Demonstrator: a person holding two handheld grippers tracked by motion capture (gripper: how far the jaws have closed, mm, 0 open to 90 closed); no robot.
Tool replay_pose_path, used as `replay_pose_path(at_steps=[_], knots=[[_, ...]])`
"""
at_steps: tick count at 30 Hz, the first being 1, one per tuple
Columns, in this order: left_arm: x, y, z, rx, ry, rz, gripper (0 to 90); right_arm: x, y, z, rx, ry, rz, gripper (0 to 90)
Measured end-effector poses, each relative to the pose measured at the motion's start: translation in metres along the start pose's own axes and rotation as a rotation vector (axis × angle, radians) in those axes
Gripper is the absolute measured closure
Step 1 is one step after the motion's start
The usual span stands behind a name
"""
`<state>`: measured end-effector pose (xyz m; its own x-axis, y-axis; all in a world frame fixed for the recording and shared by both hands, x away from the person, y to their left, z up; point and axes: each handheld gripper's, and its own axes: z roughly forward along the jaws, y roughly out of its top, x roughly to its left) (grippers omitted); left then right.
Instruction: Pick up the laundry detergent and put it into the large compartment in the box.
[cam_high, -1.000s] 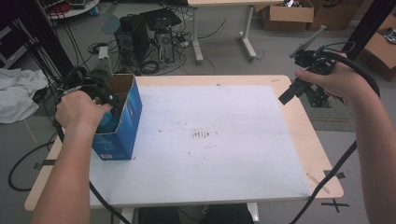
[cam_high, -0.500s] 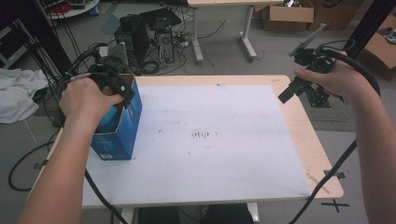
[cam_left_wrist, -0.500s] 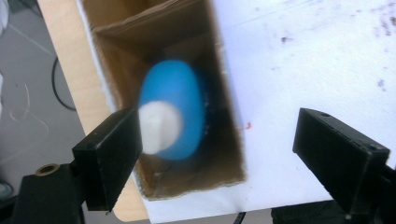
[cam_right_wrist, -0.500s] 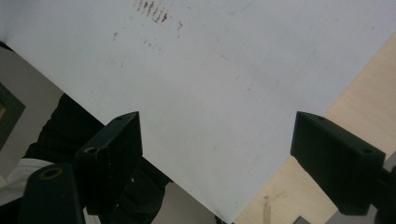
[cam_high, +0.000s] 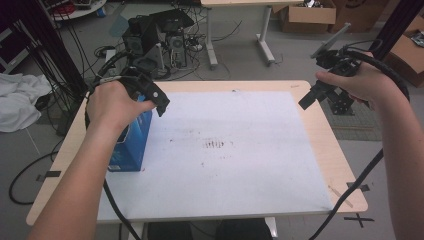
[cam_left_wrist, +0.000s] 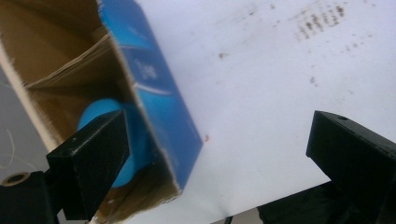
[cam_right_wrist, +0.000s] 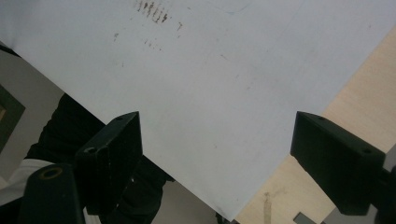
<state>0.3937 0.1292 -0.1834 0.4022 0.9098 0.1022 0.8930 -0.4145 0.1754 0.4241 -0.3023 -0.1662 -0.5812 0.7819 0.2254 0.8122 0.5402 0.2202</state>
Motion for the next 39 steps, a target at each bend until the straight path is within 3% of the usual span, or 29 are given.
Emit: replay_pose_path(at_steps=[10,20,34,39], knots=[[-0.029,0.010,0.003,-0.011,-0.031,0.083,0.3,0.001,0.003,-0.003,-0.003,-0.005,0.001,16.8],[-0.055,0.019,0.005,-0.016,-0.049,0.166,0.1,0.000,0.005,-0.003,0.000,-0.003,0.002,16.8],[-0.067,0.024,0.007,-0.015,-0.060,0.209,0.1,-0.001,0.008,-0.001,0.008,-0.006,0.000,16.8],[-0.068,0.024,0.006,-0.022,-0.068,0.207,0.1,-0.001,0.009,-0.001,0.005,-0.004,0.009,16.8]])
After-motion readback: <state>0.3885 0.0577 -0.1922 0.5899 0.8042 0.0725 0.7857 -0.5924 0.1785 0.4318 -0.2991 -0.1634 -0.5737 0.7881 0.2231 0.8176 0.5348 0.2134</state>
